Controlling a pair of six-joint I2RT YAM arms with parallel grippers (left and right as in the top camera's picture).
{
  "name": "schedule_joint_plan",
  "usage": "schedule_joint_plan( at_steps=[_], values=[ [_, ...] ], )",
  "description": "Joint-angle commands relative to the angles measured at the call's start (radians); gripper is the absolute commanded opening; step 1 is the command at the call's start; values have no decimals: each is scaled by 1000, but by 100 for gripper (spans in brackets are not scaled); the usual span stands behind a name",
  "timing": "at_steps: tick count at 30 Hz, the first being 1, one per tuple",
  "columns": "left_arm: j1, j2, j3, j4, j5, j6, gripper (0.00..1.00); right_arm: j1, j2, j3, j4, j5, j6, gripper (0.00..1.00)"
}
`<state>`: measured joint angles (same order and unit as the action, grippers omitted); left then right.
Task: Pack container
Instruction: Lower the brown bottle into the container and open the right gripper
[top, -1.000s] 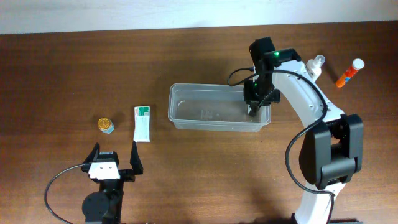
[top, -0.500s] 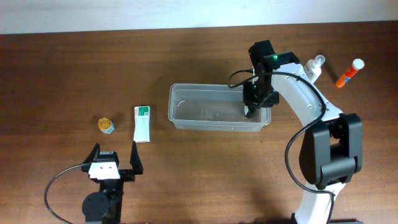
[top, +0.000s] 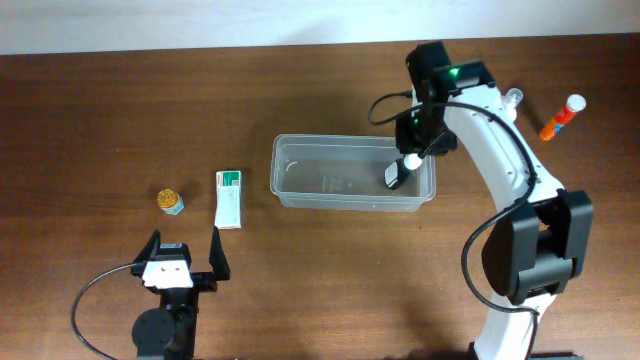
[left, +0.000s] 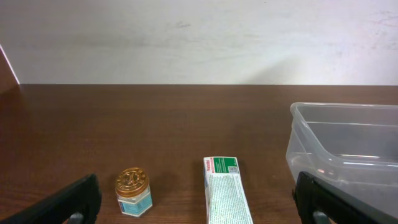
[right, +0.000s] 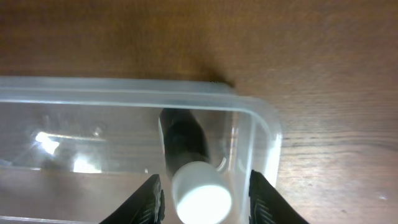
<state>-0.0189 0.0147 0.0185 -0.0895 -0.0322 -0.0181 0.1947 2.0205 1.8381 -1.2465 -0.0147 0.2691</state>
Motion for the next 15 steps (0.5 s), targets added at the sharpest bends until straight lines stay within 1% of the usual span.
schedule_joint_plan(
  at_steps=[1,6,11,15],
  values=[
    [7,-9,-4,-2,14,12,99,-5,-17,70,-29,45,-25,38],
    [7,-9,-4,-2,14,12,99,-5,-17,112,-74,49,-25,38],
    [7,-9,-4,-2,14,12,99,-5,-17,112,-90,41,-25,38],
    [7,-9,-4,-2,14,12,99,-5,-17,112,-85,-40,-27,38]
  ],
)
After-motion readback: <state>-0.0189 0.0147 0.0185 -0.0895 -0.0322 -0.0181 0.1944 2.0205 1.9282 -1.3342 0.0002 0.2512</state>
